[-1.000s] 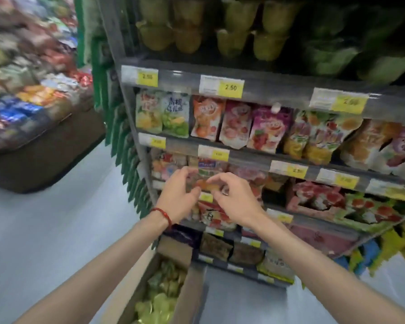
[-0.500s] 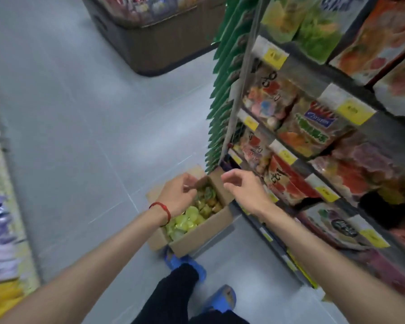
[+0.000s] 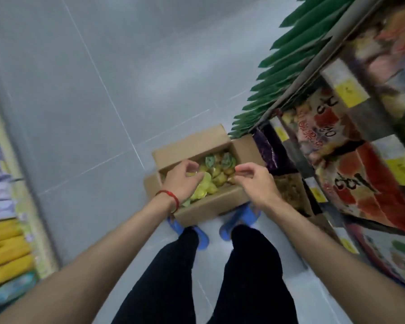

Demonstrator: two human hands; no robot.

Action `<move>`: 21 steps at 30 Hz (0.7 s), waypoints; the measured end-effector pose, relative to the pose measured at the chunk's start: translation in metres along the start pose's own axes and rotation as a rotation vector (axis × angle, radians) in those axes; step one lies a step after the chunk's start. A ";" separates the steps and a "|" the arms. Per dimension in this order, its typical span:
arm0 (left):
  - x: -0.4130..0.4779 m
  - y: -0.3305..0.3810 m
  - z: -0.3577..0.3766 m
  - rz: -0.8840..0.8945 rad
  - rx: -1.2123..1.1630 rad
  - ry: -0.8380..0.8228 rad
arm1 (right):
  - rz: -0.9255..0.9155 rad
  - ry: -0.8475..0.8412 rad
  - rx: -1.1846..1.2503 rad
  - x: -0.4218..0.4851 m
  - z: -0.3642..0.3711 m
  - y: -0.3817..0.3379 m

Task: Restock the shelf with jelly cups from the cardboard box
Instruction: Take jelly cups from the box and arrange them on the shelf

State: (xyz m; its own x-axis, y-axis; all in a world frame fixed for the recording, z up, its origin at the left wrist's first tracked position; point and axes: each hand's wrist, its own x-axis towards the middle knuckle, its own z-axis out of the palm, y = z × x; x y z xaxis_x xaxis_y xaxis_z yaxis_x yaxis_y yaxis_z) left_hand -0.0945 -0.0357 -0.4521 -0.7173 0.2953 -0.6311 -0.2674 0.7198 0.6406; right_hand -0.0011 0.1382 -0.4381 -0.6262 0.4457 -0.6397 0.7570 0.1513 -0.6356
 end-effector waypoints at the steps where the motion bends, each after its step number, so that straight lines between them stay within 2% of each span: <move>1: 0.010 -0.008 0.006 -0.027 -0.042 0.011 | 0.011 0.007 0.016 0.012 0.006 0.007; 5: 0.054 -0.058 0.043 -0.178 -0.163 0.060 | 0.098 0.022 0.053 0.068 0.040 0.047; 11: 0.127 -0.138 0.112 -0.362 -0.287 0.116 | 0.122 -0.012 -0.081 0.156 0.084 0.128; 21: 0.252 -0.217 0.204 -0.417 -0.252 0.091 | 0.229 -0.046 -0.188 0.288 0.139 0.233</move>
State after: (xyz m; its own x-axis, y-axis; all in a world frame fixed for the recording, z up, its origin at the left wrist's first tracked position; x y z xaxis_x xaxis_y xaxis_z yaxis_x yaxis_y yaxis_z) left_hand -0.0862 0.0109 -0.8394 -0.5663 -0.0503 -0.8227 -0.6829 0.5876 0.4341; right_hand -0.0311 0.1795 -0.8309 -0.4396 0.4471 -0.7790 0.8982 0.2139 -0.3841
